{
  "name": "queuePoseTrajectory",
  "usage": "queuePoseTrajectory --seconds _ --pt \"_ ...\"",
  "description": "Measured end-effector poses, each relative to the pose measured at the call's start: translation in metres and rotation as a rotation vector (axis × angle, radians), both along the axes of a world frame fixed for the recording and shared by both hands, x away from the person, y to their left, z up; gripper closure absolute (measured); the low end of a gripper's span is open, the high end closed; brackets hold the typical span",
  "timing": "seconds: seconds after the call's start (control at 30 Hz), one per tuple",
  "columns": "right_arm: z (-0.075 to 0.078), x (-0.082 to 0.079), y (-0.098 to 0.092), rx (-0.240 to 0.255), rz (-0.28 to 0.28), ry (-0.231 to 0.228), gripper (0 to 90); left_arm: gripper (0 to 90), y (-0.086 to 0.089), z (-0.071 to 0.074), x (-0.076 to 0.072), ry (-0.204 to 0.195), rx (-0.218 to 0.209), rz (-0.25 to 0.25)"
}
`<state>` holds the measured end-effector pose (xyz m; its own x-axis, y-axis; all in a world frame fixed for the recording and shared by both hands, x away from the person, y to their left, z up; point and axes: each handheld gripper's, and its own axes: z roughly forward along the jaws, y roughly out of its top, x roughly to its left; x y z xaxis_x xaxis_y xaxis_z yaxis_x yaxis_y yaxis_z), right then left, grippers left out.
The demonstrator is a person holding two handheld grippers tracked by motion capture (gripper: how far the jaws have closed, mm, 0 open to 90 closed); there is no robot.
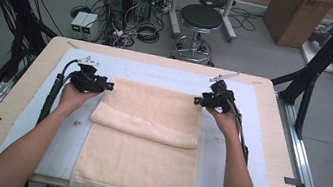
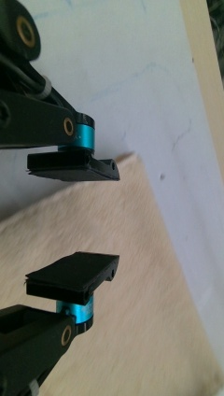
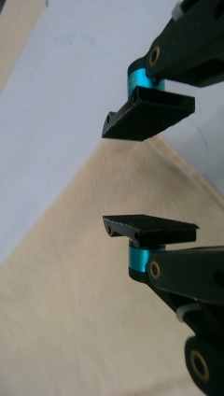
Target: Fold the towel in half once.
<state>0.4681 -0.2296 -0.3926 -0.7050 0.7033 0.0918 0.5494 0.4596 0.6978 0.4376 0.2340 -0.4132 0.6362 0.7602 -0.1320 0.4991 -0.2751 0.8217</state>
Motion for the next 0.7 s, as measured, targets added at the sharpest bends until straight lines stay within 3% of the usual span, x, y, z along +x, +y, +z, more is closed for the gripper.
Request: queuePoseTrajectory --seconds 0.2,0.3,0.37,0.43,0.5,0.57,0.7 --pt "-0.002 -0.045 -0.014 0.066 0.079 -0.021 48.4 51.4 0.0 -0.005 -0.036 -0.026 -0.04 -0.101" --pt "-0.005 -0.065 -0.018 0.098 0.105 -0.007 46.0 50.8 0.0 -0.005 -0.052 -0.031 -0.059 -0.138" --pt "-0.006 -0.077 -0.019 0.121 0.123 -0.005 45.0 49.8 -0.001 -0.004 -0.058 -0.005 -0.051 -0.171" --pt "-0.007 -0.085 -0.019 0.119 0.148 0.039 41.9 49.3 -0.002 -0.003 -0.064 -0.003 -0.038 -0.194" --pt "-0.007 -0.09 -0.018 0.112 0.161 0.059 41.6 49.4 -0.002 -0.004 -0.068 0.001 -0.03 -0.194" --pt "-0.008 -0.098 -0.018 0.111 0.162 0.024 41.6 48.5 0.0 -0.006 -0.072 0.014 -0.016 -0.193" --pt "-0.018 -0.108 -0.021 0.133 0.154 0.022 41.9 48.4 -0.001 -0.008 -0.077 0.026 0.0 -0.196"
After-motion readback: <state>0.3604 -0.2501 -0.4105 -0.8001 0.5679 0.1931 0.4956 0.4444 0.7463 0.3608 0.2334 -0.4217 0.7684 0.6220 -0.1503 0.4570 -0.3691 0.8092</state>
